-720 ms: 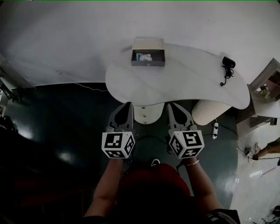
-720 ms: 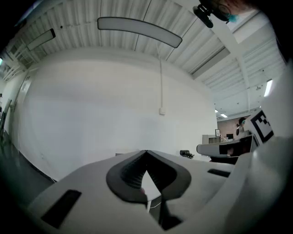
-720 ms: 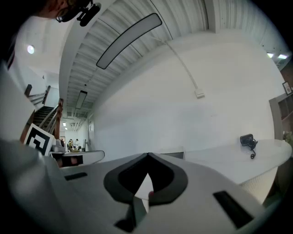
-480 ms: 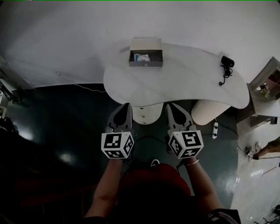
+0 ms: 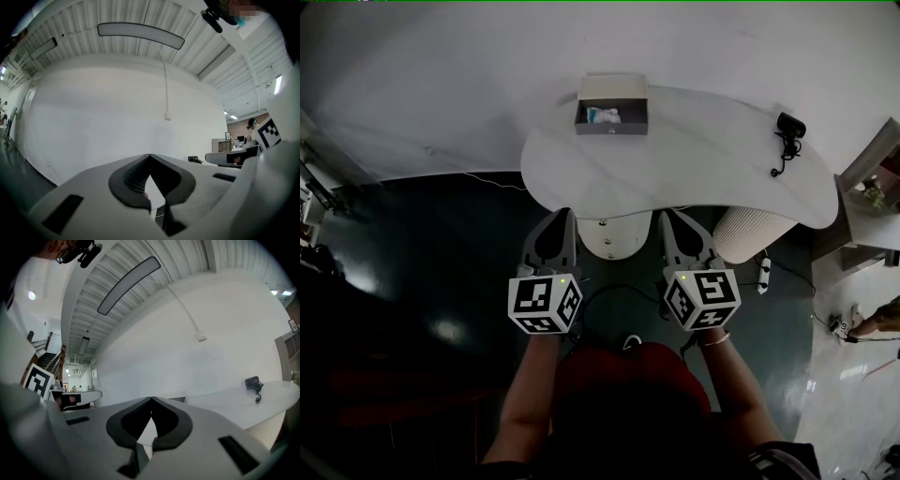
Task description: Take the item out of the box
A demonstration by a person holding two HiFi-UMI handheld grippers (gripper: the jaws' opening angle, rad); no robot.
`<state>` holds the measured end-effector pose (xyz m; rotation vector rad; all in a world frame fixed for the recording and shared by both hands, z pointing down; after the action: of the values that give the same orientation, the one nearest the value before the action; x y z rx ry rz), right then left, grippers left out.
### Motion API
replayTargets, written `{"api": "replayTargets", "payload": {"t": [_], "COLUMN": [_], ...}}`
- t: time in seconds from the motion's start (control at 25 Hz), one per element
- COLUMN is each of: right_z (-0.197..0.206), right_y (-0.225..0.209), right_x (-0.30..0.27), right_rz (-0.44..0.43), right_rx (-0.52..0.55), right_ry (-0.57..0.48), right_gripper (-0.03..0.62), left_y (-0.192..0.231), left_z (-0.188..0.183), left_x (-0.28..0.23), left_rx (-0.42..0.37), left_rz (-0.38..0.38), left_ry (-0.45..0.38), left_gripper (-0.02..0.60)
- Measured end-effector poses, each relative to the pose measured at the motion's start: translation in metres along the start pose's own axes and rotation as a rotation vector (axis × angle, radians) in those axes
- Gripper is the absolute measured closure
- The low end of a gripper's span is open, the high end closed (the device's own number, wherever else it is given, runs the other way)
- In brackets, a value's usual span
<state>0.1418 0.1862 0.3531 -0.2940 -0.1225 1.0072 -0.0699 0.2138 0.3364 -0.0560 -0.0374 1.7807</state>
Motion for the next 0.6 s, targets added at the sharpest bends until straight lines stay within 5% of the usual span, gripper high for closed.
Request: {"api": "replayTargets", "payload": {"t": [0.6], "right_z": [-0.003], "right_y": [-0.022], "right_x": [-0.006], "right_rz": [0.018], "right_rx": [-0.015], "right_ry": [0.003], "right_gripper": [0.58], "left_y": [-0.001], "left_z": [-0.004], "left_x": [-0.021], "left_rx": [-0.024], "left_rz": [-0.012], "left_ry": [0.003], "left_gripper": [0.56]}}
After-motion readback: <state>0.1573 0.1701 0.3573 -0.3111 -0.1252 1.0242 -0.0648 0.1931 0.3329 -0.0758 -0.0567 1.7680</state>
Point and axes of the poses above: the fingertips, and each gripper's own axes: x backward along the fingers, y to its left, z out of its underside, the point moved 6 cm from there along x, backward along the fingers, and after that the axes turned 6 degrees about -x, right-handed, at the moved point
